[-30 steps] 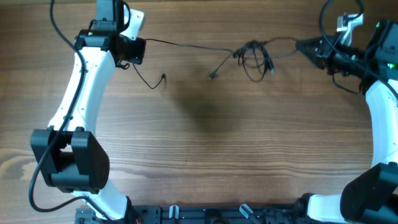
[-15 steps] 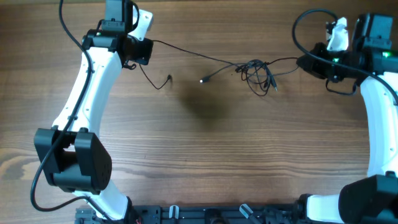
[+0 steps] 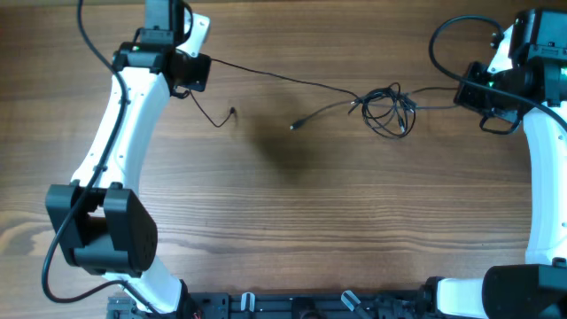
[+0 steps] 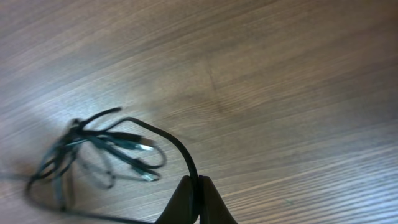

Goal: Untangle cables

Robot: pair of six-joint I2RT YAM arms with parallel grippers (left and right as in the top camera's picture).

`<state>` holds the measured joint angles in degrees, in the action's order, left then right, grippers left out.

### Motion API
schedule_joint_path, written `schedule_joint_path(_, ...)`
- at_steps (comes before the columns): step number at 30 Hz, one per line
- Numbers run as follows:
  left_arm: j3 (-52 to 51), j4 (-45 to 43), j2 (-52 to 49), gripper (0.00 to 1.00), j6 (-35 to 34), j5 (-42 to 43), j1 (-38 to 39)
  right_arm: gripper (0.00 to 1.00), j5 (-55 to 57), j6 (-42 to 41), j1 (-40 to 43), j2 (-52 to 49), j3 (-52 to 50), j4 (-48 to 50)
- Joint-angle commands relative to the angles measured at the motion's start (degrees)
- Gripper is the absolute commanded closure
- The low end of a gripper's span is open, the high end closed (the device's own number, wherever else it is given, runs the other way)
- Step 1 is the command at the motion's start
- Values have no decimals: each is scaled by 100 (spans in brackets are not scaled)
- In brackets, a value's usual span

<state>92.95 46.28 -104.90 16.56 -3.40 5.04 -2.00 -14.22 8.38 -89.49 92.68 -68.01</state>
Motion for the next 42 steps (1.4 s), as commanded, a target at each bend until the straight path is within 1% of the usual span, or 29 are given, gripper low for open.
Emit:
schedule_joint_path(1,-15,-37,407,96,-120,-66,-181,95,348,-74,-81,81,151,-50)
schedule_joint_path(4,-15,-37,509,96,-120,26,-177,95,326,-55,-321,55,138,-24)
schedule_joint_path(6,-15,-33,551,96,-120,164,-155,96,328,-35,-619,13,138,48)
schedule_joint_path(11,-15,11,560,96,-129,168,-109,95,326,-120,-1307,-181,138,245)
schedule_joint_path(16,-15,9,560,96,-184,407,-90,96,328,-243,-1722,-411,138,299)
schedule_joint_path(20,-15,11,560,96,-184,422,-37,96,330,-240,-1989,-586,138,306)
schedule_joint_path(25,-15,28,560,96,-184,422,-26,95,262,-249,-2092,-671,138,321)
schedule_joint_path(29,-15,28,560,96,-184,424,-26,94,-258,-223,-2096,-673,138,302)
schedule_joint_path(33,-15,26,560,96,-184,424,-26,95,-369,-223,-2098,-673,138,334)
schedule_joint_path(36,-15,26,560,96,-184,426,-26,94,-529,-42,-2098,-680,138,485)
schedule_joint_path(42,-15,28,560,96,-184,540,-26,95,-802,227,-2218,-881,138,1169)
